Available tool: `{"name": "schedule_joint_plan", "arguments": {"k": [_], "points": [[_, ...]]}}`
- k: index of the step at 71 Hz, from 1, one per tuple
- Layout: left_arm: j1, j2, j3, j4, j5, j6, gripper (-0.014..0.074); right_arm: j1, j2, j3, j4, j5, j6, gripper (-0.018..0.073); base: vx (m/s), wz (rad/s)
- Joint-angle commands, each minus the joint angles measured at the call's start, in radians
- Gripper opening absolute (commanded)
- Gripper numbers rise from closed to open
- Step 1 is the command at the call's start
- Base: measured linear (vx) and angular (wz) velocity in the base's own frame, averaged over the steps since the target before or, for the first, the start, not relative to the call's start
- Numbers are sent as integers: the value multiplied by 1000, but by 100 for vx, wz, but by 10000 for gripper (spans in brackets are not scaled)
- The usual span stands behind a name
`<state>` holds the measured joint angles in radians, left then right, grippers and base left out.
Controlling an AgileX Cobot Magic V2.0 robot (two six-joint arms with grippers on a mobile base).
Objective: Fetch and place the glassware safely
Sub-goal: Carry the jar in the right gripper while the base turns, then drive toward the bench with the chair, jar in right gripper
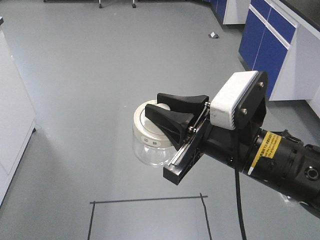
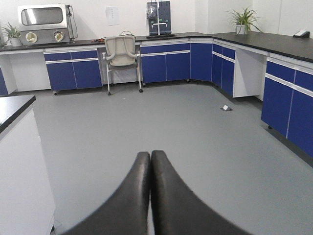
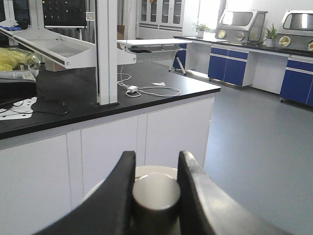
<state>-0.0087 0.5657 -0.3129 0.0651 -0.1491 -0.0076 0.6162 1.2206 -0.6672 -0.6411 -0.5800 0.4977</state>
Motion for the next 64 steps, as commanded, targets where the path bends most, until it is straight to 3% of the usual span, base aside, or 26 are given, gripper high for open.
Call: {"name": "schedule_joint_plan", "arguments": {"k": [1,64], "points": [[-6,-1,-26,-7,-70,-10,-7,1,-30,-31,27,-90,-3,-3,46,3],[-6,-1,-26,-7,-70,-10,-7,1,-30,-31,27,-90,-3,-3,47,2]]}}
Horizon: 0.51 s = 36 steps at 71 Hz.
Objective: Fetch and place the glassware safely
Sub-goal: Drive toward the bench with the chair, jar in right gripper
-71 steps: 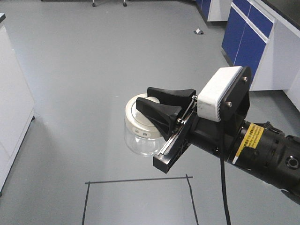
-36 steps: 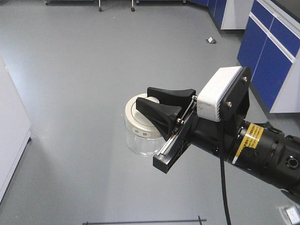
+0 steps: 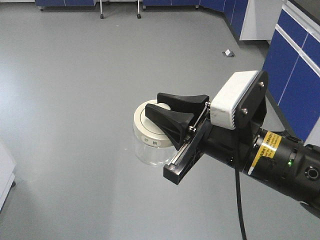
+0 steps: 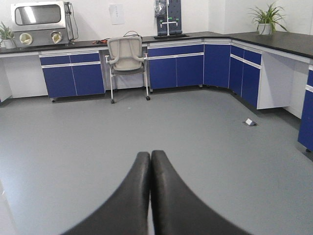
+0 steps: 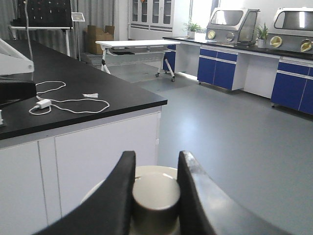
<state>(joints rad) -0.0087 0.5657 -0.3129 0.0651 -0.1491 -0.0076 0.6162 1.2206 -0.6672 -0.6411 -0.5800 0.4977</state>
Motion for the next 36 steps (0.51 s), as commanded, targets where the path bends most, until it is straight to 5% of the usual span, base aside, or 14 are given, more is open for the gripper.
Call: {"name": "schedule_joint_plan", "arguments": {"k": [1,36], "points": [[-6,-1,-26,-7,-70,-10,-7,1,-30,-31,27,-90,-3,-3,50,2],[-6,-1,-26,-7,-70,-10,-7,1,-30,-31,27,-86,-3,-3,51,5]]}}
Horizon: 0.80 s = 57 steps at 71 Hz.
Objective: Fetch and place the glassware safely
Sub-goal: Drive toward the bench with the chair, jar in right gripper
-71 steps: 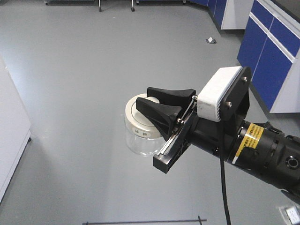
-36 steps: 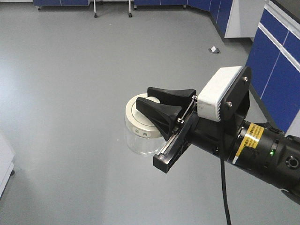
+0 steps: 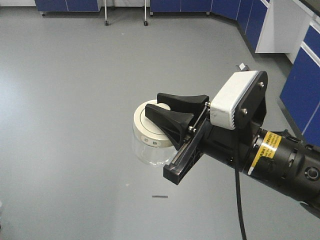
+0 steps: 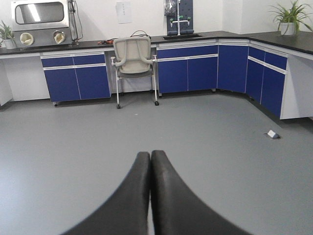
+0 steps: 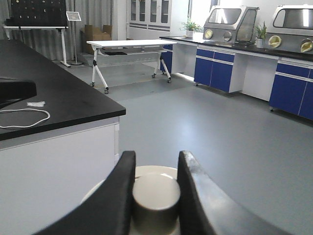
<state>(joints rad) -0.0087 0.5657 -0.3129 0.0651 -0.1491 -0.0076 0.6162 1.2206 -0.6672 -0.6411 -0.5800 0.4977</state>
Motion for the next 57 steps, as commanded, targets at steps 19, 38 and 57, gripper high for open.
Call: {"name": "schedule_joint_plan", "arguments": {"k": [19,38,57], "points": [[-6,-1,-26,-7,-70,-10,-7,1,-30,-31,27,-86,-3,-3,53,1],[-6,-1,-26,-7,-70,-10,-7,1,-30,-31,27,-86,-3,-3,53,-2],[-6,-1,-26,-7,-70,-10,-7,1,-30,-31,27,-86,-3,-3,53,-1]]}}
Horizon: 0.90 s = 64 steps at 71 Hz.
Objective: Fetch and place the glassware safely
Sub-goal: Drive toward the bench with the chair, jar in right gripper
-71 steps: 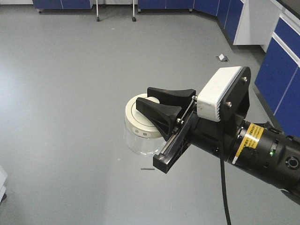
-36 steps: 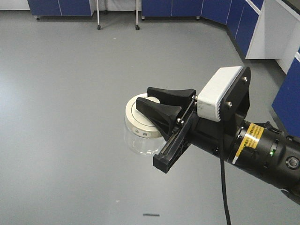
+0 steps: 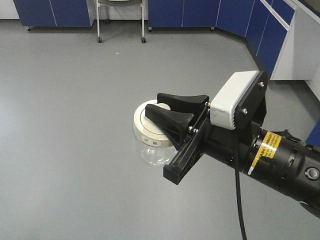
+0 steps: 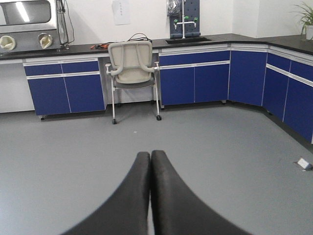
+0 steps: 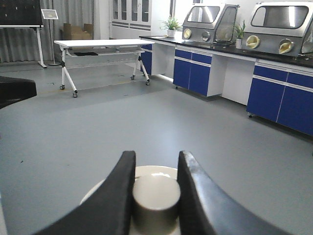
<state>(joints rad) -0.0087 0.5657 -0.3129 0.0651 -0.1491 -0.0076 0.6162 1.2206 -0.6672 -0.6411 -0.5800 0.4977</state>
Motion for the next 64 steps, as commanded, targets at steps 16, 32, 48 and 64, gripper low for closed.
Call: {"name": "schedule_joint_plan", "arguments": {"k": [16,32,48,64], "points": [[-6,-1,-26,-7,-70,-10,-7,1,-30,-31,27,-89,-3,-3,54,0],[-6,-1,-26,-7,-70,-10,-7,1,-30,-31,27,-91,-3,-3,54,4],[-6,-1,-26,-7,-70,-10,-7,1,-30,-31,27,-90,-3,-3,55,7],[-6,-1,-26,-7,-70,-10,-7,1,-30,-31,27,-90,-3,-3,56,5]]}}
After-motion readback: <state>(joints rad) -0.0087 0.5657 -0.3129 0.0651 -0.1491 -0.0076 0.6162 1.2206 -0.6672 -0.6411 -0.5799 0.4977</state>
